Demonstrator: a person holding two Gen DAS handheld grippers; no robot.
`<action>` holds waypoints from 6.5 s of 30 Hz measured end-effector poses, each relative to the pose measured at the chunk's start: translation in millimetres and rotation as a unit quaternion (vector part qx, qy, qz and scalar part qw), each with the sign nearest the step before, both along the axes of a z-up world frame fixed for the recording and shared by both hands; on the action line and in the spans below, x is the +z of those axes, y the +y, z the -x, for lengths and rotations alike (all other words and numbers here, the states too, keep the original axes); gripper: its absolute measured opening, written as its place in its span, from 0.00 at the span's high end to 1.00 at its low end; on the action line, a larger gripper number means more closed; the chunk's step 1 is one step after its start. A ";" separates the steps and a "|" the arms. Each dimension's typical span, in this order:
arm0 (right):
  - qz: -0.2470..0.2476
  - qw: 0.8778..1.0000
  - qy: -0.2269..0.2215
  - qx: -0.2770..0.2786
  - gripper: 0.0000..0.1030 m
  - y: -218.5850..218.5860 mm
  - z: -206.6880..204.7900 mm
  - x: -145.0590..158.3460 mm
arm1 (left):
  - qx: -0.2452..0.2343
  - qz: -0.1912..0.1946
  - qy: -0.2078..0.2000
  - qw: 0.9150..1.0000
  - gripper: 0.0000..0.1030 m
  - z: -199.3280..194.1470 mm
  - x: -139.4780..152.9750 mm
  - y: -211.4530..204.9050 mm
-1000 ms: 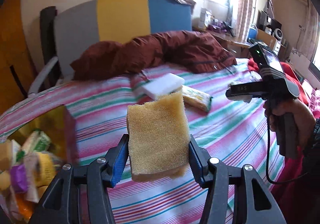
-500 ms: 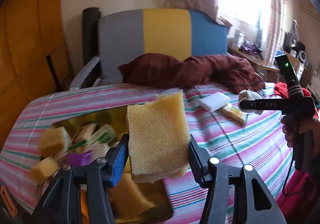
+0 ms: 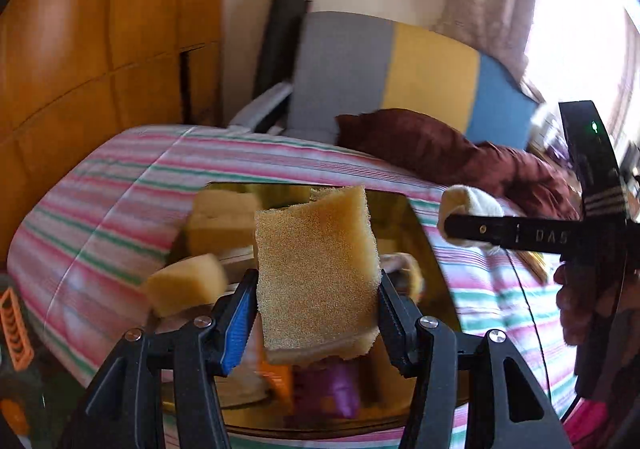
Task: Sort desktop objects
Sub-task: 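Carry the yellow sponge and white sock over the gold tray with both tools, then open both tools to drop the sponge and sock into the tray, then move both open tools back to the last items on the bed, then grasp the WEIDAN cracker packet with the right tool, then grasp the white block with the left tool while the right tool holds the packet, then carry the white block and WEIDAN packet over the gold tray with both tools, then open both tools to drop the white block and packet into the tray, then withdraw both open tools from the gold tray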
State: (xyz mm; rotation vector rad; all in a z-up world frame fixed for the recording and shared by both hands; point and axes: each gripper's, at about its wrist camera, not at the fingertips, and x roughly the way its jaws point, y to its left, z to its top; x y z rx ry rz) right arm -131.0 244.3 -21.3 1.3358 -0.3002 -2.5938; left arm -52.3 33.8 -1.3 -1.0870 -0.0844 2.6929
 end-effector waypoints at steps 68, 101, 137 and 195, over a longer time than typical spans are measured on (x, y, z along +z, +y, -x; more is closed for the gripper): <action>-0.142 0.983 -0.093 -0.068 0.42 257.1 -17.6 -97.5 | -0.357 0.123 -0.066 0.924 0.34 83.6 -18.8 329.6; -0.133 0.982 -0.130 -0.041 0.47 273.9 -25.5 -87.5 | -0.496 0.205 -0.098 0.838 0.36 122.0 -94.5 429.9; -0.071 0.996 -0.011 0.051 0.53 70.2 -15.4 -10.0 | -0.091 0.086 0.039 0.991 0.38 28.1 69.5 94.3; -0.082 0.995 0.053 0.023 0.26 -55.6 -70.9 -9.3 | 0.066 0.090 0.094 0.989 0.34 -34.4 50.0 12.8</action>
